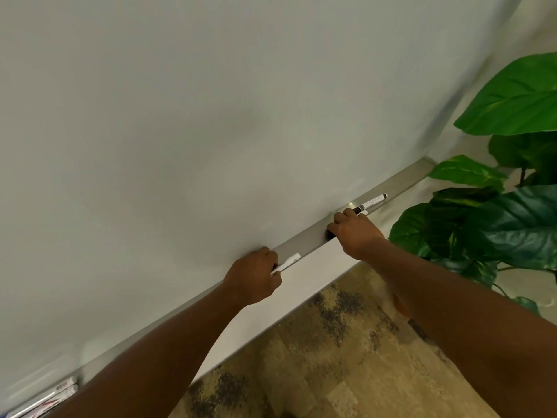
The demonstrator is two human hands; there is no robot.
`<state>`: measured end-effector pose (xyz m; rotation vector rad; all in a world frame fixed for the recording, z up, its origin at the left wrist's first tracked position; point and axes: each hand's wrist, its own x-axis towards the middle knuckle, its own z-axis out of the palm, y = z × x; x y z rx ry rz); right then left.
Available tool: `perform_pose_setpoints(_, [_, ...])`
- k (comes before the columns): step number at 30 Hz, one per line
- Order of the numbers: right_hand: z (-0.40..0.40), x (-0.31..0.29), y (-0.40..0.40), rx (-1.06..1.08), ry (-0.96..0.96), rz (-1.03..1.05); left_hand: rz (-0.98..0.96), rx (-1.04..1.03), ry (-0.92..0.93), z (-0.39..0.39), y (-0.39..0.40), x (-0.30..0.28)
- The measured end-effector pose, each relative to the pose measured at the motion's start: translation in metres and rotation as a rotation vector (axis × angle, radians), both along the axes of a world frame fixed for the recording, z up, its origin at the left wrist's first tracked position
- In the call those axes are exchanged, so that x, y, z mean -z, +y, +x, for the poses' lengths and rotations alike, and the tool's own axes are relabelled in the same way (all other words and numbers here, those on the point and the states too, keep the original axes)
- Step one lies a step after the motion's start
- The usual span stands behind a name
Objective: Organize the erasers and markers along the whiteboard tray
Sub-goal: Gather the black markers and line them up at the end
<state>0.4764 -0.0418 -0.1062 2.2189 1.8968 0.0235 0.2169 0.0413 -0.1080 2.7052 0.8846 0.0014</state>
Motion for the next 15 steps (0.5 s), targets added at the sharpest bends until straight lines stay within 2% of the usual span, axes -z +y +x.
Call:
perform_pose_setpoints(4, [0.012, 0.0, 0.001, -0.105, -0.009, -0.031, -0.022, 0.01, -0.057, 0.003, -0.003, -0.004])
perform_pose_setpoints(7, [0.026, -0.003, 0.001, -0.156, -0.013, 0.026, -0.023, 0.025, -0.074, 0.006, -0.004, -0.005])
perform_pose_setpoints(10, [0.04, -0.013, 0.002, -0.138, -0.043, 0.103, -0.021, 0.038, -0.091, 0.006, -0.004, -0.005])
perform_pose_setpoints(15, [0.059, -0.018, 0.009, -0.001, -0.119, 0.038, -0.012, 0.089, -0.109, 0.003, -0.005, -0.003])
